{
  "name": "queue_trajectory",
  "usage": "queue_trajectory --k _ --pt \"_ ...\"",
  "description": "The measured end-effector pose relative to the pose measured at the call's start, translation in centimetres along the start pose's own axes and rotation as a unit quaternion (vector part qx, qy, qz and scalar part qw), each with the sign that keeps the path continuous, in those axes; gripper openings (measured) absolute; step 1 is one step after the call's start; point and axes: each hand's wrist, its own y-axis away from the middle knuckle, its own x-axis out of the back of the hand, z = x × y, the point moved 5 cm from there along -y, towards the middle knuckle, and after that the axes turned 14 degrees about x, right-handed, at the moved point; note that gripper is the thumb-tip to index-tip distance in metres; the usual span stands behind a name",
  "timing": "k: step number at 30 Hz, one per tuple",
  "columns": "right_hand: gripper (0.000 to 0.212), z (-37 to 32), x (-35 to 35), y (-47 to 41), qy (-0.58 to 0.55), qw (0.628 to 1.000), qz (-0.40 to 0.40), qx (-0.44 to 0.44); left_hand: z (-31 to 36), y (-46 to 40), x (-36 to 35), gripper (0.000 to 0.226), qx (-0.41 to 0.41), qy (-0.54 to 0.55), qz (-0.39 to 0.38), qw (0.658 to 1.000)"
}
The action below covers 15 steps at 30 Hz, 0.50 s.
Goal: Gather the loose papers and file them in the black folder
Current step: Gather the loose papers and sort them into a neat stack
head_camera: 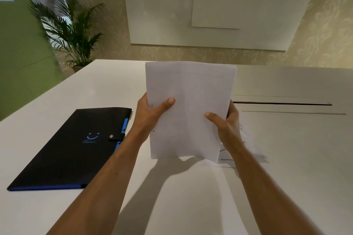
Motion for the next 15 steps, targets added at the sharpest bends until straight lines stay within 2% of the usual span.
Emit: queue_trajectory --k 6,11,15 --pt "0.045 1.3 0.6 0.9 0.011 1.000 0.011 -0.022 -2.2 0.1 0.4 0.062 0.037 -0.001 -0.013 0.999" --pt "0.051 1.4 -0.2 0.9 0.045 0.999 0.028 -0.005 -3.3 0.0 -0.1 0.027 0.036 -0.044 0.037 0.998" --pt "0.047 1.0 0.1 0.8 0.023 1.000 -0.017 -0.002 -3.1 -0.5 0.4 0.018 0.052 -0.061 0.041 0.996"
